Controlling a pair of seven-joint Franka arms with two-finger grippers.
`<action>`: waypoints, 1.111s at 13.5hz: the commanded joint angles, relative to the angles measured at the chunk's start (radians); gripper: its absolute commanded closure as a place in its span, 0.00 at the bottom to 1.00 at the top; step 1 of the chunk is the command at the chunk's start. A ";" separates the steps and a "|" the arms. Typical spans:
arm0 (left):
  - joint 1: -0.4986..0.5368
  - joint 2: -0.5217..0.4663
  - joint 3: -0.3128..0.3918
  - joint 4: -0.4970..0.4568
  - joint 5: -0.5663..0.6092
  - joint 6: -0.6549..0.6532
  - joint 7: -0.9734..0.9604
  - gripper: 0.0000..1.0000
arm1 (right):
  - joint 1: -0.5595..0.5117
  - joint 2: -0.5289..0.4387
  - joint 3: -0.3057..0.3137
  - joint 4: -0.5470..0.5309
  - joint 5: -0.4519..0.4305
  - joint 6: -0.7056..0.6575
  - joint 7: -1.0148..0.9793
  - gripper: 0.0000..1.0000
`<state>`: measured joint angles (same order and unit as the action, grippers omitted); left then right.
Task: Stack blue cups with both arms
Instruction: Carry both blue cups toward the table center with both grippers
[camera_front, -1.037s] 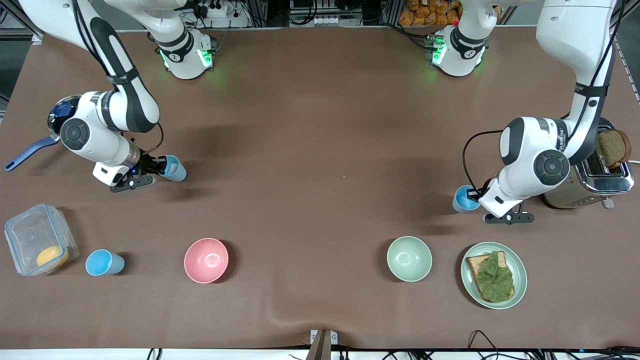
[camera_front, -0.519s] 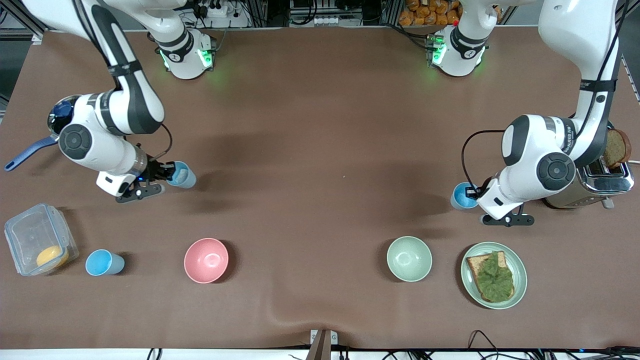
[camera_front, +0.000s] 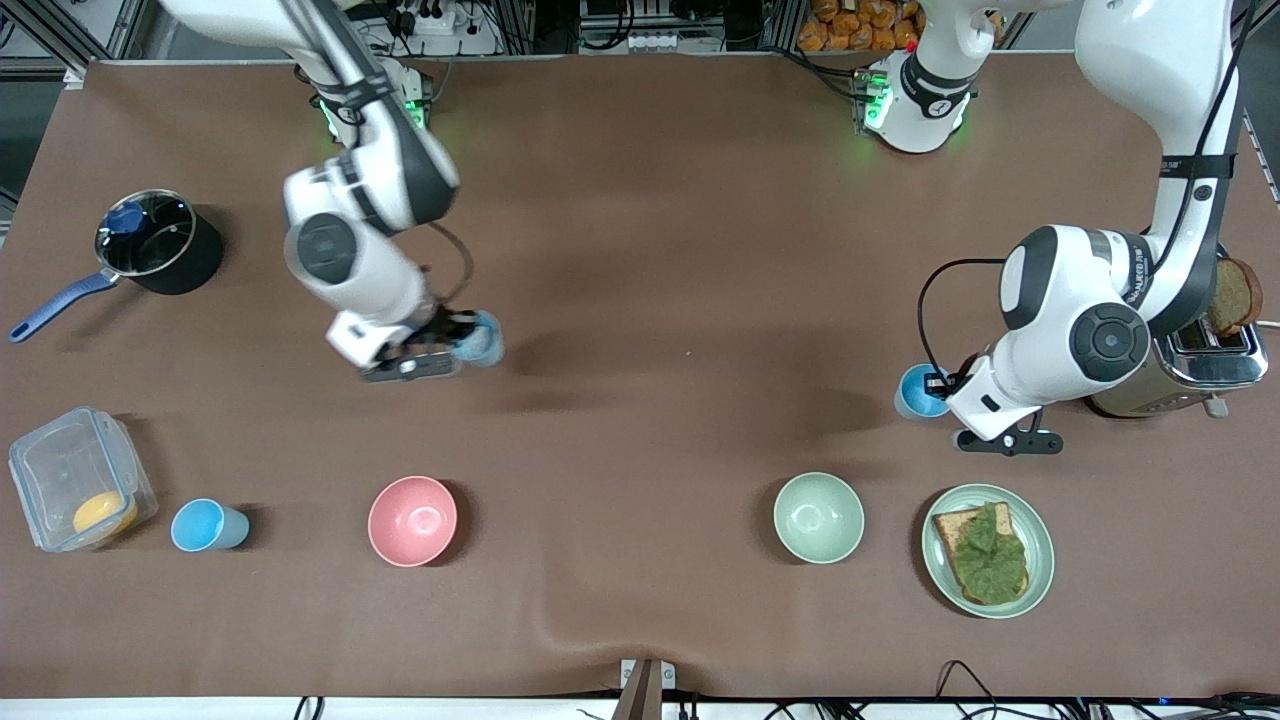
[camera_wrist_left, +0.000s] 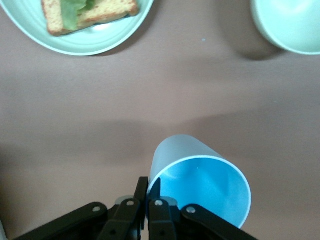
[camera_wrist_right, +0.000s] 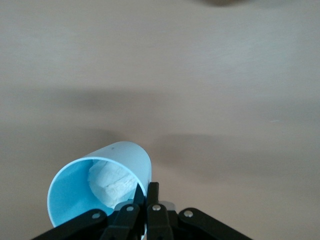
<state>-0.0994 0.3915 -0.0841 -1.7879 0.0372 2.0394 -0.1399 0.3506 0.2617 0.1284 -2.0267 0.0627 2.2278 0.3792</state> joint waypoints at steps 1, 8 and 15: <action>0.001 -0.034 -0.043 -0.001 -0.017 -0.033 -0.077 1.00 | 0.108 0.097 -0.012 0.092 0.029 0.033 0.162 1.00; -0.002 -0.025 -0.181 0.036 -0.017 -0.050 -0.326 1.00 | 0.257 0.238 -0.012 0.145 0.042 0.193 0.450 1.00; -0.080 0.007 -0.261 0.081 -0.019 -0.050 -0.598 1.00 | 0.238 0.220 -0.013 0.190 0.042 0.114 0.449 0.00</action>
<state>-0.1464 0.3845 -0.3463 -1.7395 0.0342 2.0119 -0.6836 0.5931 0.4956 0.1143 -1.8738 0.0853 2.4069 0.8156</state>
